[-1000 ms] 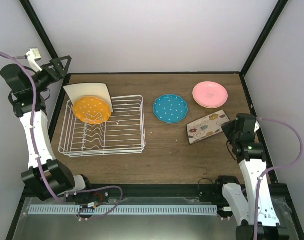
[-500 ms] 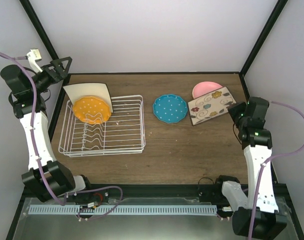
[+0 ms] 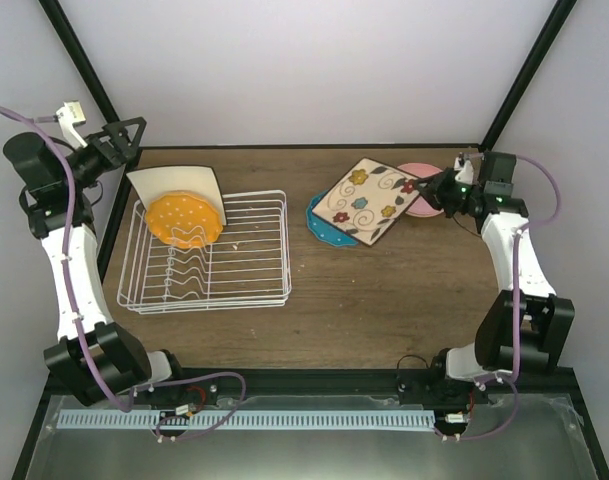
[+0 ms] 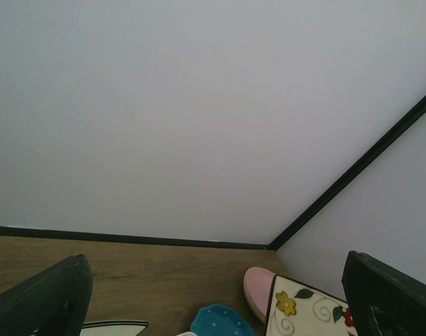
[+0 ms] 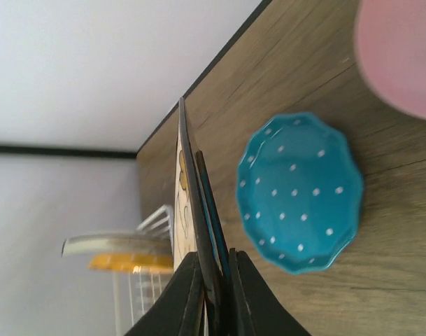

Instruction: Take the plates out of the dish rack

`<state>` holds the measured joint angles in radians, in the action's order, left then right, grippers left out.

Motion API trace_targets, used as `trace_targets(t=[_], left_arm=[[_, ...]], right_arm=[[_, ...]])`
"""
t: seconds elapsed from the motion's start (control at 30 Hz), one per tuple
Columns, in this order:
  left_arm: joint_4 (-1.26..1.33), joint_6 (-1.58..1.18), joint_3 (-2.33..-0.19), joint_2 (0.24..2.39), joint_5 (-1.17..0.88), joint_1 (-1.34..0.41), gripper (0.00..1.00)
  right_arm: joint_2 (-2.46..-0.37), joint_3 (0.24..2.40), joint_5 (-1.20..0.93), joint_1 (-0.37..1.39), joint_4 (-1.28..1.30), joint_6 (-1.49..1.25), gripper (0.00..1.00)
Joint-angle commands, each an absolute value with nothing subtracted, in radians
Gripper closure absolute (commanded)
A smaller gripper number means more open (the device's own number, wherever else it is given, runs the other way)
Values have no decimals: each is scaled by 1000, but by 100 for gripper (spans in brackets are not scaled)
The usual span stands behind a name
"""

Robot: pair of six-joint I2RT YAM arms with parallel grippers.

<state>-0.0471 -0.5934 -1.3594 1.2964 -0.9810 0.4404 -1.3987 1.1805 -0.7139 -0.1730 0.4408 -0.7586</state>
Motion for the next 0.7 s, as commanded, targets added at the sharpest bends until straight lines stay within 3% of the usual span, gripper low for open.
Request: trace_targets(t=[0.0, 0.23, 0.67], left_arm=[[-43, -576, -1334, 1272, -996, 440, 0], [-37, -574, -1330, 1287, -995, 436, 0], [-40, -557, -1333, 1316, -990, 405, 0]], right_arm=[[-1395, 1252, -1118, -175, 444, -607, 99], [-1395, 1156, -1121, -173, 749, -297, 99], [-1374, 956, -1090, -112, 850, -119, 99]])
